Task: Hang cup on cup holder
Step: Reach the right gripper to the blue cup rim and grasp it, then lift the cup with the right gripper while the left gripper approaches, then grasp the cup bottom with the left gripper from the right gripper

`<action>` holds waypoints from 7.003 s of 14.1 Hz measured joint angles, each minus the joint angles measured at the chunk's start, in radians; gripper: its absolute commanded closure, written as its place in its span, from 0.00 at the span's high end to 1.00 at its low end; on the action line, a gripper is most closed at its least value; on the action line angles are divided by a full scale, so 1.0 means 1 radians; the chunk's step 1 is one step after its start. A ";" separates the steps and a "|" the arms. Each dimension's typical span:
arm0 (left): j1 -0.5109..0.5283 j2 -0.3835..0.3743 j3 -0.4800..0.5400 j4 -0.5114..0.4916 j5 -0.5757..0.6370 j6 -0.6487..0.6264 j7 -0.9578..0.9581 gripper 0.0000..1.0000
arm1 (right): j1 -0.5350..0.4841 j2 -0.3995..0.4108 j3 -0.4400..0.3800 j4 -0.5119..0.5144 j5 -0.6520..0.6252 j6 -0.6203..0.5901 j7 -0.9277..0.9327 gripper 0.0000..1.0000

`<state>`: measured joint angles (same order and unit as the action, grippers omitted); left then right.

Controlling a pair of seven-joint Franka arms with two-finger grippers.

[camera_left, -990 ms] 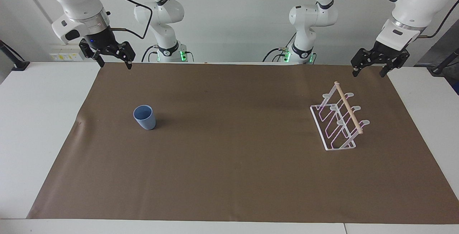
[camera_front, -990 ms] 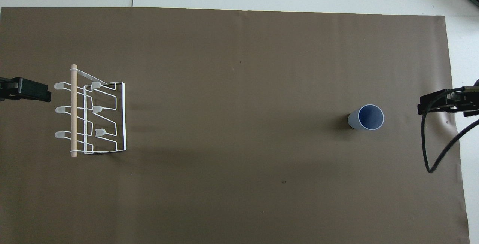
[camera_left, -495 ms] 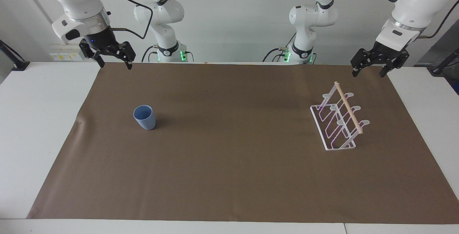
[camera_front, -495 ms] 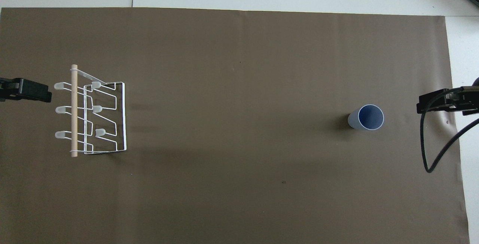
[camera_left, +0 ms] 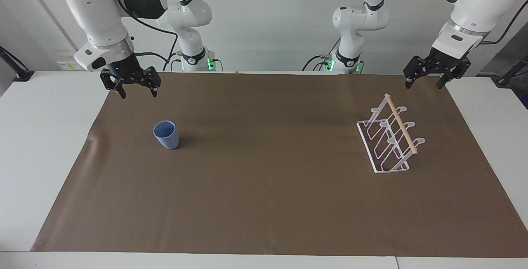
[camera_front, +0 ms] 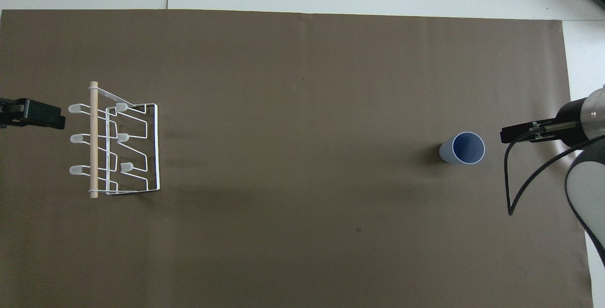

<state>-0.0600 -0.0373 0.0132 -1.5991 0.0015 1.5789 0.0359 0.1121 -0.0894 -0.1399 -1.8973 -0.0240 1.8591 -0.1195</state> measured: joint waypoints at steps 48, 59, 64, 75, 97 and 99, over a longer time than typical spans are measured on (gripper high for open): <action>-0.085 -0.002 -0.029 -0.012 -0.062 0.042 0.185 1.00 | -0.065 0.145 0.029 -0.015 0.724 -0.055 -0.354 0.00; -0.275 -0.054 -0.036 -0.204 -0.194 0.280 0.890 1.00 | 0.016 0.106 0.032 -0.198 1.217 -0.208 -0.354 0.00; -0.460 -0.054 -0.039 -0.215 -0.194 0.351 0.914 1.00 | 0.078 0.076 0.033 -0.259 1.359 -0.194 -0.313 0.00; -0.553 -0.053 -0.038 -0.218 -0.194 0.371 0.890 1.00 | 0.124 0.046 0.032 -0.301 1.417 -0.190 -0.280 0.00; -0.615 -0.054 -0.103 -0.231 -0.175 0.473 0.586 0.94 | 0.147 0.038 0.032 -0.316 1.472 -0.178 -0.280 0.00; -0.615 -0.054 -0.103 -0.231 -0.173 0.482 0.582 0.48 | 0.147 0.037 0.032 -0.317 1.472 -0.178 -0.280 0.00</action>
<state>-0.6750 -0.0912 -0.0896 -1.8305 -0.1718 2.0613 0.6179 0.2590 -0.0519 -0.1075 -2.2143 1.4479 1.6814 -0.3991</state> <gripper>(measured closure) 0.048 0.956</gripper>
